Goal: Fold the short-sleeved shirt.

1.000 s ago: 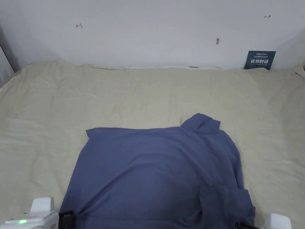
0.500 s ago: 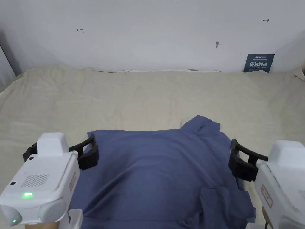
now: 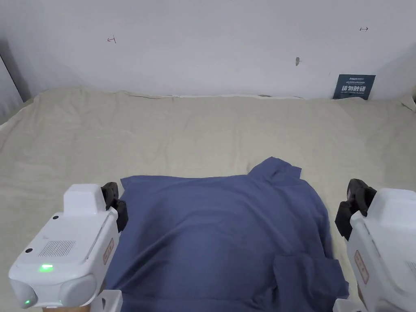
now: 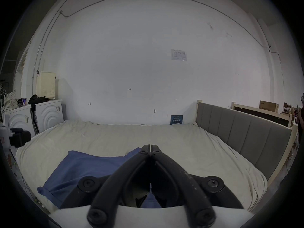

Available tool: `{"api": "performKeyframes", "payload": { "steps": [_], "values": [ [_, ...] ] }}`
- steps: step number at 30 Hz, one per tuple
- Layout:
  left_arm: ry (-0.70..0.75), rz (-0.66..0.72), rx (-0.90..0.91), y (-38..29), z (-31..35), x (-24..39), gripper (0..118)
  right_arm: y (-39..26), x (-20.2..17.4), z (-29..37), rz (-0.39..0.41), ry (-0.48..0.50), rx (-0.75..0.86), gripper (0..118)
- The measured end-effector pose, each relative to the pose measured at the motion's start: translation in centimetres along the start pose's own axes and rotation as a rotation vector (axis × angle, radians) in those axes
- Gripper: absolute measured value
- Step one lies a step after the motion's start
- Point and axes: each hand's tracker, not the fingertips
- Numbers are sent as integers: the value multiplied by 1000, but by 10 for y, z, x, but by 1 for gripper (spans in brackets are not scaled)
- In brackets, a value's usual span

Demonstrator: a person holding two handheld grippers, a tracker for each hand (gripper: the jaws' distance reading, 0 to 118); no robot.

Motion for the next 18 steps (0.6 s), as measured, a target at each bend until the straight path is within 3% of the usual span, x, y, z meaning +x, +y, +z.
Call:
{"api": "performKeyframes", "payload": {
  "steps": [8, 9, 10, 11, 12, 13, 14, 18],
  "values": [
    [-2, 58, -280, -50, -10, -54, 4, -13, 12, -7, -3, 8, -37, 1],
    [-24, 65, -358, -58, -10, -59, 12, -14, 12, -7, -2, 10, -43, 1],
    [-26, 79, -397, -66, -12, -64, 28, -14, 12, -8, -1, 13, -48, 1],
    [-28, 91, -439, -75, -14, -69, 62, -15, 11, -8, 1, 16, -56, 1],
    [-23, 78, -489, -85, -16, -72, 86, -16, 8, -8, 4, 18, -62, 1],
    [-1, 76, -509, -92, -16, -73, 105, -17, 7, -9, 8, 21, -68, 1],
    [18, 73, -544, -102, -18, -75, 117, -18, 7, -9, 12, 25, -76, 1],
    [65, 39, -619, -128, -21, -74, 113, -38, 15, -20, 4, 24, -108, 1]
  ]
}}
